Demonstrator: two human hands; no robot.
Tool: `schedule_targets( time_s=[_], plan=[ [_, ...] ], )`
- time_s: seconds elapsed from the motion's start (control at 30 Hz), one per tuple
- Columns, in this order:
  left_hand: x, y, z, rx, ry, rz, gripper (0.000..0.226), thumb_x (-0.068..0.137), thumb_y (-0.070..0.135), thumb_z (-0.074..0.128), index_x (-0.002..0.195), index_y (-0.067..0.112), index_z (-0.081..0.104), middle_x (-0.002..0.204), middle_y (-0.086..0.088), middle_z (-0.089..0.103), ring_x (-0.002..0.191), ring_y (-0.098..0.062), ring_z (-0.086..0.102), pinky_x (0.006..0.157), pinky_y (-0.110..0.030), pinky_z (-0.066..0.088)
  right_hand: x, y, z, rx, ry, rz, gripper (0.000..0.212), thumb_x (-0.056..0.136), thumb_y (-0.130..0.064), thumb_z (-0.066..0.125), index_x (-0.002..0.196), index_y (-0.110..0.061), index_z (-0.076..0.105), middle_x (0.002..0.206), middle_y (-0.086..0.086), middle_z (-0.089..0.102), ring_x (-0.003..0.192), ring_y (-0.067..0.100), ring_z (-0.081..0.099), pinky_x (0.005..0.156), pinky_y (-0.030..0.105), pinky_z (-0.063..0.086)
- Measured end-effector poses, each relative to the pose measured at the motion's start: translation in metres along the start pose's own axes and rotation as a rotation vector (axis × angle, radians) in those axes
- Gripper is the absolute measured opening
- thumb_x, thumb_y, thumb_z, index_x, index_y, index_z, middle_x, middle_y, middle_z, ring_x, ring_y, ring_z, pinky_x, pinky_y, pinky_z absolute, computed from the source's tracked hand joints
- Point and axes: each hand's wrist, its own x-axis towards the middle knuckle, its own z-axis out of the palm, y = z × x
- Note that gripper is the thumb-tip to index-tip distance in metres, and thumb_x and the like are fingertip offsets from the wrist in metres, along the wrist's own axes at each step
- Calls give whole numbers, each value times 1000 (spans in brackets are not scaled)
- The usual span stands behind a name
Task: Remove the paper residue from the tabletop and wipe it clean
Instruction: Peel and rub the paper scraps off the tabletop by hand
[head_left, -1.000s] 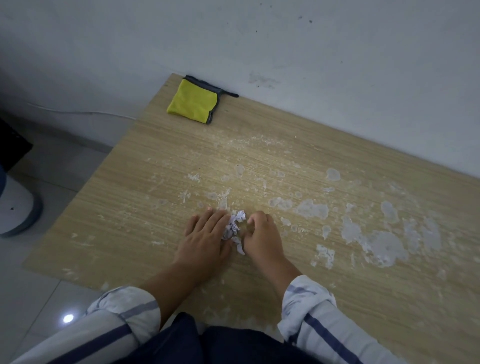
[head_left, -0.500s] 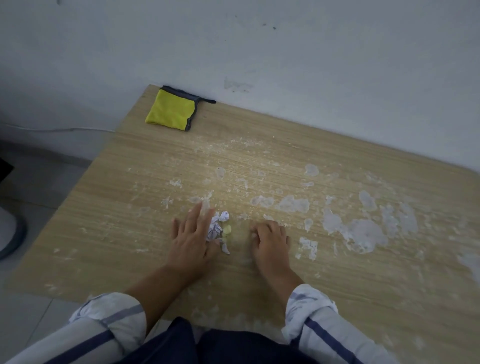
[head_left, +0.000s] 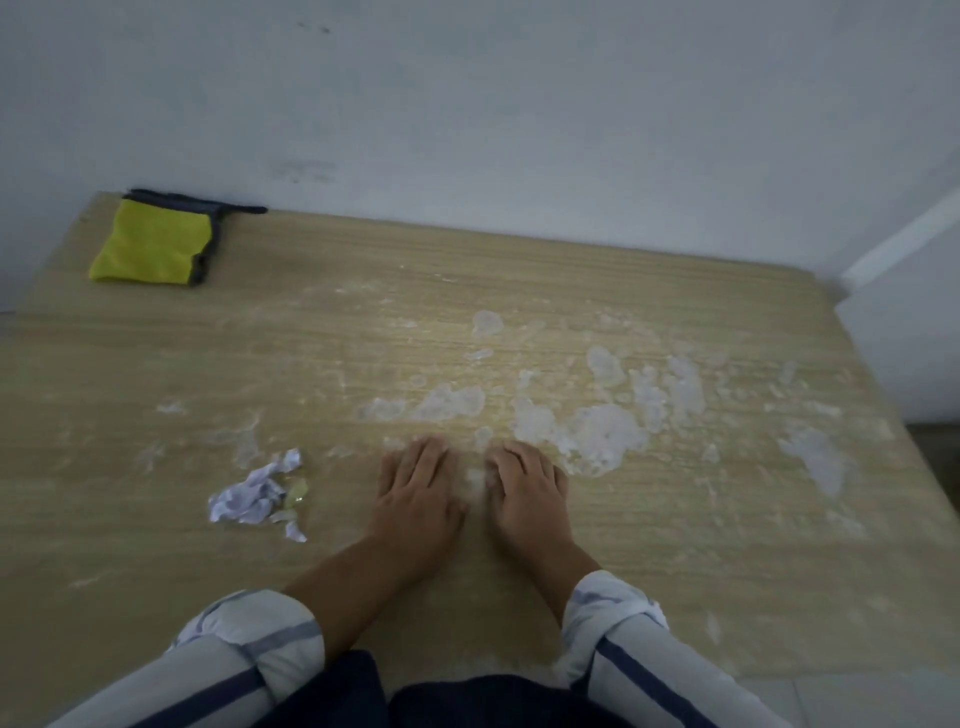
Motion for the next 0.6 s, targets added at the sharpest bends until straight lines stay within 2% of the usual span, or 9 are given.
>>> schedule_targets(
  time_s=[0.07,0.23,0.4,0.5,0.6],
  plan=[
    [16,19,5,-16,1,-2,89,70,54,-7,149,19,13,159,-2,5,146,-21,-6,110,-38,-15,1,21,-8,14,8,11,52,88,-40,22,119,-16,56,132,7,50,125,27,43,101,42,30],
    [56,68,13,-22,-18,13,92,67,55,-8,149,19,14,159,-2,3,146,-21,-7,114,-42,-9,11,73,-28,39,19,48,56,88,-42,19,120,-15,56,134,6,49,127,26,41,104,42,29],
    [92,105,23,-17,-5,30,81,78,55,0,149,18,14,159,-4,4,146,-22,-7,114,-42,-8,27,116,-41,40,54,82,54,86,-41,23,116,-13,58,132,9,52,125,28,44,102,42,31],
    [110,119,23,-17,-1,7,83,77,55,0,148,17,18,158,-4,7,146,-21,-5,114,-42,-9,36,131,-47,43,61,76,56,86,-42,21,120,-13,56,135,7,49,127,26,41,103,40,29],
    [123,125,20,-25,4,-12,64,93,48,23,149,16,17,159,-4,6,146,-21,-6,115,-44,-5,45,139,-50,58,75,68,58,86,-43,19,122,-14,54,136,7,47,128,25,39,104,40,28]
  ],
)
